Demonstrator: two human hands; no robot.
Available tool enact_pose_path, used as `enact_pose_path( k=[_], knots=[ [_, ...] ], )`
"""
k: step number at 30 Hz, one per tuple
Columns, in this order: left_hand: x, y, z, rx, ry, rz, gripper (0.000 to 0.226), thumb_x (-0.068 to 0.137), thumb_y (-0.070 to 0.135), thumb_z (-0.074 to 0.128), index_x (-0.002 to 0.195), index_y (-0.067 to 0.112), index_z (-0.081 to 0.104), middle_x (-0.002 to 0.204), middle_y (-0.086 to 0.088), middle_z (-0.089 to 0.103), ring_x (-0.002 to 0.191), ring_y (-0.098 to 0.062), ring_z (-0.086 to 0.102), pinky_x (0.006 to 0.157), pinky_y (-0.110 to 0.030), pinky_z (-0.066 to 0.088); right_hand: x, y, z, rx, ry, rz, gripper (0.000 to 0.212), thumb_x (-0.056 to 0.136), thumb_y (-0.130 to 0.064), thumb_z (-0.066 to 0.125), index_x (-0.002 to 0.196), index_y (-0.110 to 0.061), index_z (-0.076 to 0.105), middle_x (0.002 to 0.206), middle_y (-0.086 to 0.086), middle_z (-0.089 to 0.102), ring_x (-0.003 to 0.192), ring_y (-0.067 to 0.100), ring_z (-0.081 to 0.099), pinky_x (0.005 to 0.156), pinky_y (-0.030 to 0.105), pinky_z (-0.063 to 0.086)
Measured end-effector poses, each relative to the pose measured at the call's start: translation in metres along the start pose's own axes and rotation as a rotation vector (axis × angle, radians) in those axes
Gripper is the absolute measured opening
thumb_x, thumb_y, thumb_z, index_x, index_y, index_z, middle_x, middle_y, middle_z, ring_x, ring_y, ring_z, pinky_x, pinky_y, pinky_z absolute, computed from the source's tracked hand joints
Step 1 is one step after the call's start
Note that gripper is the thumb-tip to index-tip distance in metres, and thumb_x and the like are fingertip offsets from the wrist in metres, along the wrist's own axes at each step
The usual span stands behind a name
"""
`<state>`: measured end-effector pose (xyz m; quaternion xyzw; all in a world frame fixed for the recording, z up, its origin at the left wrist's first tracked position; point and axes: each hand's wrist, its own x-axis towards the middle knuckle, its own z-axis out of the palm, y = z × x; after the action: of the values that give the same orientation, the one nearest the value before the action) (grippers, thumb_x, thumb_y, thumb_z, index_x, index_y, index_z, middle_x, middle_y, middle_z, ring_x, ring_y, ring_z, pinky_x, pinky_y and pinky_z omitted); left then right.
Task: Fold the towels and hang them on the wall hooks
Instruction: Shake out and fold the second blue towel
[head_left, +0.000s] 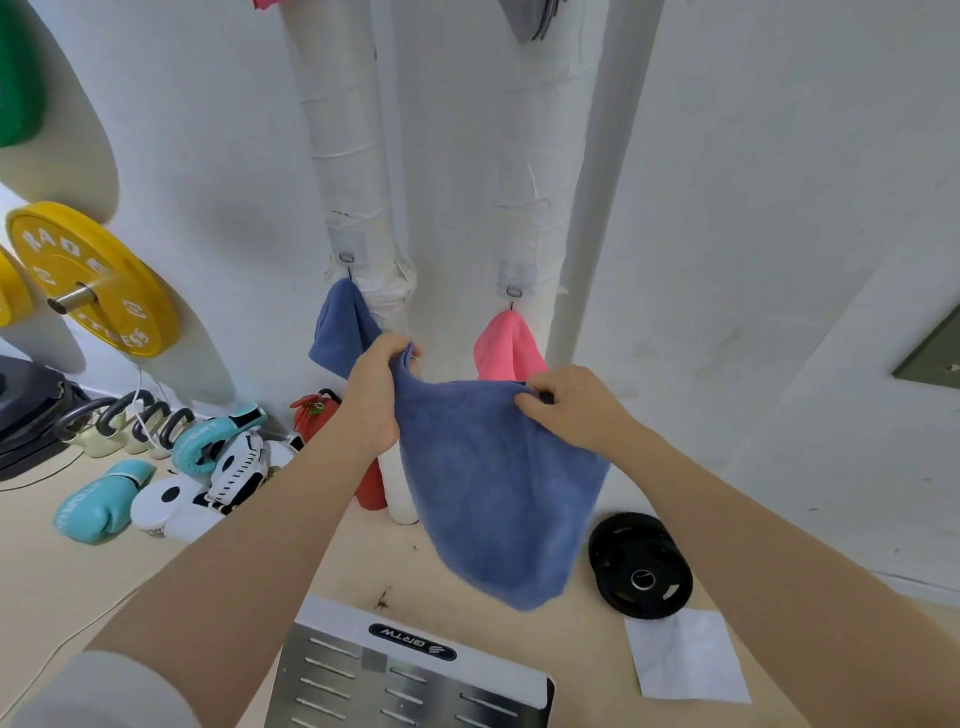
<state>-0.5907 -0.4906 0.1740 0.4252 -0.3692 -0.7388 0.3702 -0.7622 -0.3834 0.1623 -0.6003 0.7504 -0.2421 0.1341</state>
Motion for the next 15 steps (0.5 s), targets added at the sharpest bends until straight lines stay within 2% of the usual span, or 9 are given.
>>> enact_pose_path(
  k=[2,4,8,9,10,11,12,13,15],
  knots=[
    [-0.002,0.0,0.001,0.118,-0.103,0.025,0.031,0.086,0.027,0.046,0.059,0.013,0.051,0.039,0.006,0.031,0.045,-0.009,0.026,0.039,-0.017,0.03,-0.001,0.003,0.0,-0.02,0.087,-0.065,0.034,0.093,-0.022,0.047,0.06,-0.014,0.04,0.055,0.0,0.044,0.058,0.02,0.041,0.058,0.032,0.034],
    [-0.003,0.004,-0.001,0.315,-0.154,0.052,0.04,0.091,0.038,0.044,0.061,0.013,0.054,0.038,0.005,0.031,0.04,-0.008,0.027,0.042,-0.019,0.03,-0.002,0.009,-0.002,-0.02,0.11,-0.092,0.026,0.095,-0.022,0.044,0.073,-0.009,0.051,0.069,0.005,0.056,0.068,0.023,0.051,0.066,0.035,0.042],
    [-0.004,0.003,-0.002,0.75,-0.259,0.117,0.04,0.086,0.035,0.055,0.048,0.024,0.061,0.04,0.008,0.041,0.047,-0.009,0.039,0.062,-0.024,0.036,-0.002,0.011,-0.003,-0.127,0.097,-0.081,0.016,0.095,-0.021,0.044,0.092,-0.009,0.054,0.089,0.007,0.061,0.08,0.023,0.053,0.075,0.037,0.045],
    [-0.001,0.0,-0.003,0.885,-0.313,0.163,0.033,0.084,0.038,0.057,0.055,0.026,0.065,0.05,0.01,0.052,0.057,-0.01,0.048,0.069,-0.024,0.039,-0.002,0.009,-0.003,-0.133,0.094,-0.066,0.014,0.095,-0.022,0.043,0.098,-0.012,0.052,0.09,0.005,0.06,0.081,0.024,0.054,0.075,0.037,0.045],
    [0.0,-0.002,-0.001,1.006,-0.35,0.202,0.022,0.081,0.044,0.06,0.07,0.028,0.07,0.067,0.012,0.061,0.072,-0.01,0.055,0.075,-0.024,0.041,-0.001,0.006,-0.003,-0.127,0.097,-0.054,0.016,0.094,-0.022,0.043,0.107,-0.014,0.049,0.09,0.004,0.06,0.082,0.025,0.056,0.076,0.038,0.046],
    [0.001,-0.004,0.0,1.133,-0.374,0.237,0.024,0.078,0.051,0.062,0.087,0.03,0.07,0.084,0.014,0.064,0.084,-0.008,0.057,0.078,-0.023,0.041,-0.001,0.002,-0.002,-0.126,0.099,-0.048,0.021,0.094,-0.021,0.042,0.114,-0.016,0.048,0.091,0.002,0.06,0.084,0.026,0.056,0.077,0.039,0.047],
    [0.001,-0.005,0.002,1.248,-0.381,0.264,0.033,0.075,0.057,0.063,0.095,0.031,0.067,0.091,0.016,0.064,0.089,-0.005,0.057,0.077,-0.021,0.041,-0.001,-0.001,-0.002,-0.131,0.103,-0.062,0.024,0.094,-0.02,0.042,0.117,-0.017,0.049,0.093,0.002,0.061,0.086,0.025,0.057,0.078,0.038,0.047],
    [0.003,-0.006,0.004,1.339,-0.389,0.281,0.036,0.073,0.059,0.065,0.094,0.03,0.067,0.086,0.018,0.063,0.084,-0.002,0.057,0.073,-0.019,0.04,0.0,-0.004,-0.002,-0.131,0.105,-0.086,0.023,0.094,-0.018,0.042,0.114,-0.016,0.053,0.096,0.003,0.063,0.087,0.025,0.058,0.077,0.035,0.047],
    [0.002,-0.008,0.008,1.451,-0.418,0.301,0.037,0.072,0.056,0.067,0.07,0.019,0.062,0.058,0.011,0.052,0.062,-0.007,0.05,0.062,-0.019,0.036,0.001,-0.01,-0.002,-0.101,0.1,-0.131,0.018,0.093,-0.015,0.045,0.101,-0.014,0.06,0.096,0.004,0.066,0.086,0.023,0.059,0.075,0.032,0.045]
  ],
)
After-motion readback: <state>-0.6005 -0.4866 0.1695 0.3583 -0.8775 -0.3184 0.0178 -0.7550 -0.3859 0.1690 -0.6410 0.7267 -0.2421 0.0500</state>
